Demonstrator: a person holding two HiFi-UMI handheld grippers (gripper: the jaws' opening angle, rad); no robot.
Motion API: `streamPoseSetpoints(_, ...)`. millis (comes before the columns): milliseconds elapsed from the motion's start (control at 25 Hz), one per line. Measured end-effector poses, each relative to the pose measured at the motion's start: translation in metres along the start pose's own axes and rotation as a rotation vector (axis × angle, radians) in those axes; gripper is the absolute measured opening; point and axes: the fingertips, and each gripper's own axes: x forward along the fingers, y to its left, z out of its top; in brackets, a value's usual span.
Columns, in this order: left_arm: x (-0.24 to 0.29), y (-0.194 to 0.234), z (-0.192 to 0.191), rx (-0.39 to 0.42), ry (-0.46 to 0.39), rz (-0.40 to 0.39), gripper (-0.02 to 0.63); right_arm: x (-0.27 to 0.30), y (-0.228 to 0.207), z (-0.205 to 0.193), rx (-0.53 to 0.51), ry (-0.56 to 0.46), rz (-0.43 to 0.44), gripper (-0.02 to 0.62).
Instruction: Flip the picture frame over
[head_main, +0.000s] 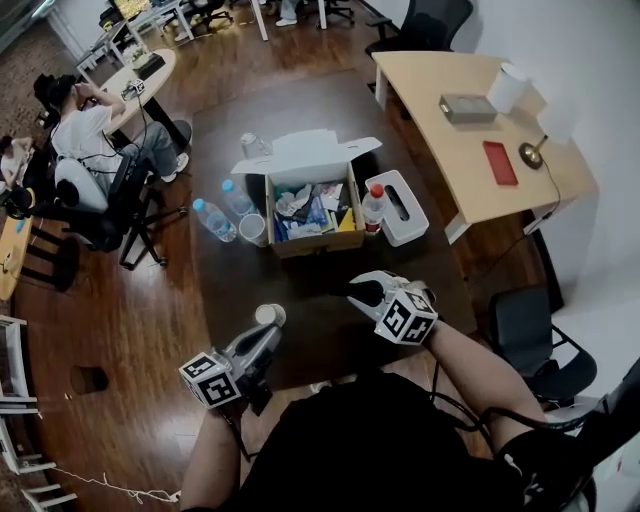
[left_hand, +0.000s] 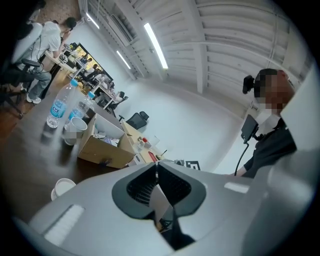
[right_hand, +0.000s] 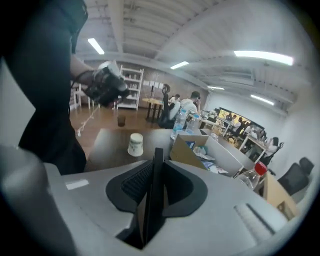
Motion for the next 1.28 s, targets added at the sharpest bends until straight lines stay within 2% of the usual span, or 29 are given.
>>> streamPoseSetpoints(200,-0.016,0.004,0.004,-0.002,-0.031,0.044,0.012,0.028,0.000,-0.033,-0.215,0.164,-0.117,0.069)
streamPoseSetpoints(400,-0.027,0.006,0.006,-0.004,-0.041,0.070,0.012,0.051,0.018,-0.051,-0.310,0.224,-0.117,0.069)
streamPoseSetpoints(680,-0.032,0.006,0.008,-0.004,-0.037,0.076,0.012,0.057,0.035,-0.059,-0.318,0.231,-0.126,0.071)
streamPoseSetpoints(920,-0.028,0.004,0.007,-0.001,-0.022,0.059,0.012,0.058,0.055,-0.057,-0.274,0.200,-0.124,0.074)
streamPoseSetpoints(1160,-0.028,0.002,0.008,-0.002,-0.020,0.053,0.012,0.068,0.090,-0.076,-0.157,0.211,-0.047,0.097)
streamPoseSetpoints(1280,-0.031,0.003,0.007,-0.005,-0.019,0.054,0.012,0.074,0.106,-0.085,-0.100,0.222,0.006,0.087)
